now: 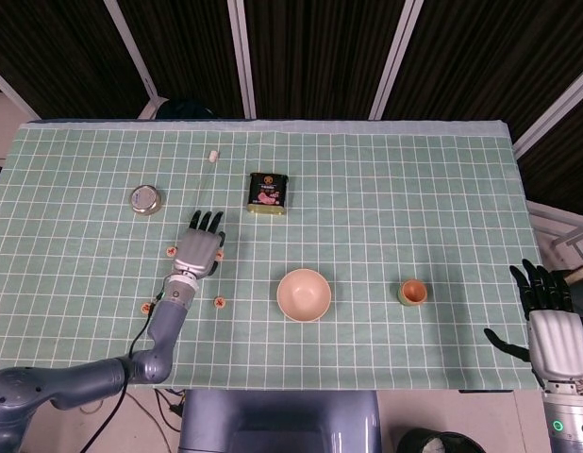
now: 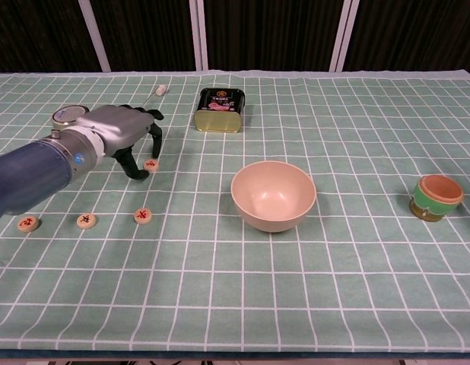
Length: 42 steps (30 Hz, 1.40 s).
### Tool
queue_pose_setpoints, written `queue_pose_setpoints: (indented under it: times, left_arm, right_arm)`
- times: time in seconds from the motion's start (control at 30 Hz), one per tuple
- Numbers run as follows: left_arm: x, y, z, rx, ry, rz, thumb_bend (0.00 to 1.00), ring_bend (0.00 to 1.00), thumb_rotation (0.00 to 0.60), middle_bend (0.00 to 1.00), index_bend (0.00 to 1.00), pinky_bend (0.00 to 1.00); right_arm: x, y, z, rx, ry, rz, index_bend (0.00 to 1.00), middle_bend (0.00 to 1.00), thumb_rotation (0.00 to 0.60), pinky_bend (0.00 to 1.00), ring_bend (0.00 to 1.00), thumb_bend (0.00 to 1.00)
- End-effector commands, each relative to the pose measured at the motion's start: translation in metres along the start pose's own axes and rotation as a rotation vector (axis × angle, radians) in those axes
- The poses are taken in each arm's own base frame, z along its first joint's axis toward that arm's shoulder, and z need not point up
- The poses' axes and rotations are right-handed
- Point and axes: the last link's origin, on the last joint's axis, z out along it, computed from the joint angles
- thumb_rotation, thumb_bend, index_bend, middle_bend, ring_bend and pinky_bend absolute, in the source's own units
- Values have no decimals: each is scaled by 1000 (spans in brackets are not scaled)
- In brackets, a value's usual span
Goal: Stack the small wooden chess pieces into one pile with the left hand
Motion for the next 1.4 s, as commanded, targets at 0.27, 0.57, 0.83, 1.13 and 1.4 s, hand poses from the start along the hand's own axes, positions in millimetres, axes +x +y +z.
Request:
queue_pose_setpoints:
  times: [0.27,0.57,0.83,1.13,1.4]
  left_arm:
    - [0,6,0,8,13,34,282,0,600,16,469,0]
    - [3,9,-2,13,12,59,294,0,600,17,483,0]
    - [1,8,-1,29,3,76,295,0,600,17,484,0]
    - [-4,8,1,37,-12,93,311,0,600,19,496,0]
    - [-2,6,0,36,-2,87,330,0,600,36,519,0]
  right_arm:
    - [0,0,0,-1,1,1,89,13,600,0,0,233]
    - [0,0,0,-7,4,2,89,13,600,0,0,233]
    - [0,1,1,-12,4,3,90,13,600,0,0,233]
    - [0,1,1,-15,6,4,89,13,600,0,0,232]
    - [0,1,1,-16,4,5,90,13,600,0,0,232]
